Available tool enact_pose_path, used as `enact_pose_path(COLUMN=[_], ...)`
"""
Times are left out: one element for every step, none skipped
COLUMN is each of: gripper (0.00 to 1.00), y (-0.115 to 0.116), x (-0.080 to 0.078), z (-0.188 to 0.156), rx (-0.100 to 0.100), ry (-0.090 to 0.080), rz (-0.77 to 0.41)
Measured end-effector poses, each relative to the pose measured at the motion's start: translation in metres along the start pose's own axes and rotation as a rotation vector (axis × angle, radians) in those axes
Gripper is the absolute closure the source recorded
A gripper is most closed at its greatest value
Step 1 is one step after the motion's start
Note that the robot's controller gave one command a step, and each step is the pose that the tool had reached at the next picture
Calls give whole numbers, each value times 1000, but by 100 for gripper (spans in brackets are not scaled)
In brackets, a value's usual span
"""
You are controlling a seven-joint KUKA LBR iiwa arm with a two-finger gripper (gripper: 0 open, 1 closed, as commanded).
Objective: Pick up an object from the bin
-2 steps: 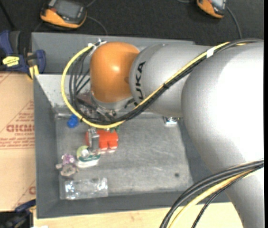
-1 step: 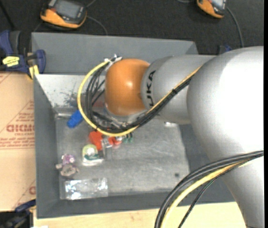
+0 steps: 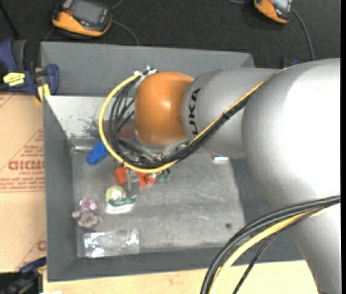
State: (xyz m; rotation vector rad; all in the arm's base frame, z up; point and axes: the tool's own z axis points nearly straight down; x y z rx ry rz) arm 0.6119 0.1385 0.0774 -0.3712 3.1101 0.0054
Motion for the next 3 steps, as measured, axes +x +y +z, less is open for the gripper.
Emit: enact_pose_path(gripper=[100, 100, 100], y=[68, 88, 79], x=[-14, -54, -63], z=[-1, -106, -204], rx=[3, 2, 3], ry=[-8, -5, -5], rz=[-189, -212, -265])
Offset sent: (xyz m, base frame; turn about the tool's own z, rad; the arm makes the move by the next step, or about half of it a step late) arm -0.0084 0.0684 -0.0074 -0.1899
